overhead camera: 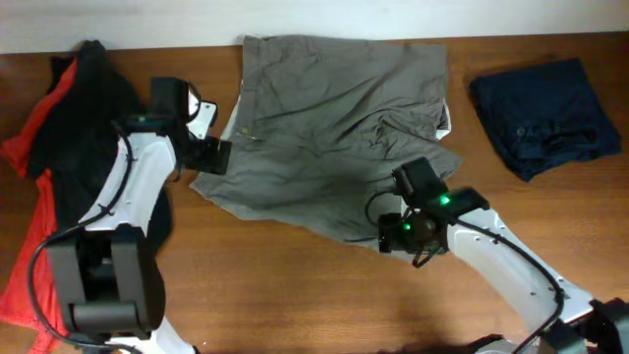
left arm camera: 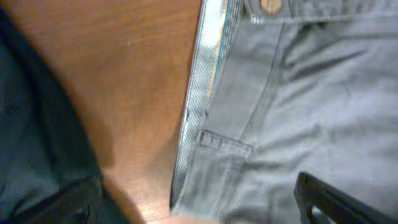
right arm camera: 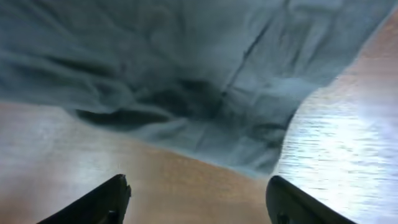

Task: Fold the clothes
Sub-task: 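Grasp the shorts' left edge and bottom with both grippers to fold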

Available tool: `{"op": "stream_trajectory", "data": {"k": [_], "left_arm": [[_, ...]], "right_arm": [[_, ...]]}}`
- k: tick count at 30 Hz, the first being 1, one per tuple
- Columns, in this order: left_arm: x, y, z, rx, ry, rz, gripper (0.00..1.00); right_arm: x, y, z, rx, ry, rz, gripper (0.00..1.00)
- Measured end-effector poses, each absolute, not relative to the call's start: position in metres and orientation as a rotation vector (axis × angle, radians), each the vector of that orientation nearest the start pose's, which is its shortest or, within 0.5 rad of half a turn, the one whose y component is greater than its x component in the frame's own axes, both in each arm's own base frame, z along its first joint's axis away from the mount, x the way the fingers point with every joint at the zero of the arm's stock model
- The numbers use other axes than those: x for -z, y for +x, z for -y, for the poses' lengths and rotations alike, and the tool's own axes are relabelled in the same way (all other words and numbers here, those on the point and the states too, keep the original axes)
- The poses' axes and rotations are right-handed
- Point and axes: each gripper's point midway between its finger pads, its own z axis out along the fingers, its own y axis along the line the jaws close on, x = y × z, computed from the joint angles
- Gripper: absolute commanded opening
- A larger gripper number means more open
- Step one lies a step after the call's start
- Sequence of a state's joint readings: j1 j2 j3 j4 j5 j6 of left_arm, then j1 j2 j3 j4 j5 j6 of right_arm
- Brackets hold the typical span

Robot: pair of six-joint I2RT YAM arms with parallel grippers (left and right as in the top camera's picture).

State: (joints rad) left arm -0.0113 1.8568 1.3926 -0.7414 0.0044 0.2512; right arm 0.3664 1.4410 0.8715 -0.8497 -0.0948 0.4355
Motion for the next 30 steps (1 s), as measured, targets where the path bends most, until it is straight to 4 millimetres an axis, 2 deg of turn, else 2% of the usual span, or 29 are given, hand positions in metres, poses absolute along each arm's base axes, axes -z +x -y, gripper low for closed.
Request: {"op": "stream_trajectory", "data": {"k": [3, 5, 12, 20, 25, 30], "left_arm": [[-0.063, 0.422, 0.008, -0.040, 0.401, -2.755, 0.98], [-0.058, 0.419, 0.009, -0.033, 0.426, -2.756, 0.98], [-0.050, 0.422, 0.013, -0.016, 0.457, -2.721, 0.98], [-0.028, 0.410, 0.013, -0.011, 0.462, -2.730, 0.98], [-0.023, 0.403, 0.013, -0.006, 0.466, -2.756, 0.91], [-0.015, 0.380, 0.013, 0.034, 0.355, -2.866, 0.76]], "right_arm": [[-0.036, 0.229, -0.106, -0.215, 0.159, -3.054, 0.73], [-0.031, 0.223, -0.104, -0.205, 0.195, -3.073, 0.72], [-0.028, 0.233, -0.107, -0.235, 0.222, -3.027, 0.68], [-0.014, 0.223, -0.103, -0.217, 0.231, -3.054, 0.68], [-0.013, 0.225, -0.100, -0.188, 0.236, -3.043, 0.68], [-0.014, 0.233, -0.098, -0.166, 0.263, -3.005, 0.63]]}}
